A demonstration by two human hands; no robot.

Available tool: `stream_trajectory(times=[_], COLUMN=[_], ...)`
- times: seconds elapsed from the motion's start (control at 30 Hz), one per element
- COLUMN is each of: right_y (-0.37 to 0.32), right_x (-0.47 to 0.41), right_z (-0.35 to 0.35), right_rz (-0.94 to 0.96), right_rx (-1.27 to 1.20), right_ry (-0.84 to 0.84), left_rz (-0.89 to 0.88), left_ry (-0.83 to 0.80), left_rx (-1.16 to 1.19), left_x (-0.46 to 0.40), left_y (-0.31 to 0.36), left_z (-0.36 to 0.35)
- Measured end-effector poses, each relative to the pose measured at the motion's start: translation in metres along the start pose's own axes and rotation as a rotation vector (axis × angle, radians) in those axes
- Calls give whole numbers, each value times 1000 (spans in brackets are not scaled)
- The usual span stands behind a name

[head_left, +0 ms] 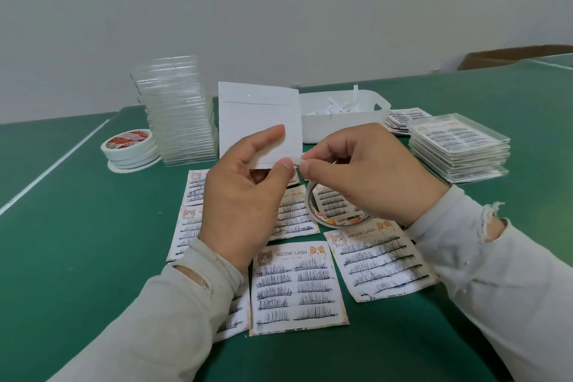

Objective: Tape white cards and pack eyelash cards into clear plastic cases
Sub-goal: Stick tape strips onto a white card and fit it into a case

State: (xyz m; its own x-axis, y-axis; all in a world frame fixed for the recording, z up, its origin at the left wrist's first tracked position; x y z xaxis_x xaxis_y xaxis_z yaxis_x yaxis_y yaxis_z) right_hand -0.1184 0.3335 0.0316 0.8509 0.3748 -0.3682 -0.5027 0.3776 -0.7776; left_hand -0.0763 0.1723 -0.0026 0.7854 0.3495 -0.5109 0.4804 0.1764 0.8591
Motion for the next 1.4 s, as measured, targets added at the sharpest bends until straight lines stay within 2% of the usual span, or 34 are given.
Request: stream_trajectory(times=[0.13,0.27,0.37,0.43,0.57,0.67,0.77,0.9,1.0,1.2,1.4], right_y=[-2,-1,0,-5,8,16,15,14,15,13,12], right_x=[2,4,7,7,-2,-6,-9,-10,-9,-3,1], right_z=[-2,-7,-12,-12,1,2,-2,-8,-11,-28,-28], right_rz=[-62,-169,-348,-353,-335,-316,-223,-173,-185,-220,-232], right_rx=[-64,-276,-563,-684,-611,-634,-751,-827,-865,-951,-939], right_ry=[1,-47,-234,-352,-149,-63,-13,5,-21,-187,-260], left_rz=[-72,-112,-112,-61,49,99,130,62,32,-14,-29], left_ry=[14,18,-3,-3,-4,-23,-73,-210,-218,-214,-221], left_rx=[-34,-49,-61,-71,-4,34,-1,-107,-120,-90,-67], left_x=[4,5,3,-2,-6,-7,-7,-2,-2,-3,-2], left_y=[6,13,14,9,-2,-6,-10,-7,-5,-2,0], left_z=[0,-1,2,7,12,11,7,1,2,5,4])
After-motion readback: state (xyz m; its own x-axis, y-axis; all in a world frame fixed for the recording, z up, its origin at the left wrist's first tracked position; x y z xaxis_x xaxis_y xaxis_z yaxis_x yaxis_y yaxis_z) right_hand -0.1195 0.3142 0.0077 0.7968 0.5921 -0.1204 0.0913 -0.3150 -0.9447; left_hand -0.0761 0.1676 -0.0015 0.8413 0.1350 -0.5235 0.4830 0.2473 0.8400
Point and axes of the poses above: each hand's wrist, its own x-axis away from the middle knuckle, its own z-axis out of the back of the hand, y = z × x, the point moved 4 cm from there along -x, towards the middle knuckle, and after that the axes turned 2 degrees about y, right-handed, at the moved point
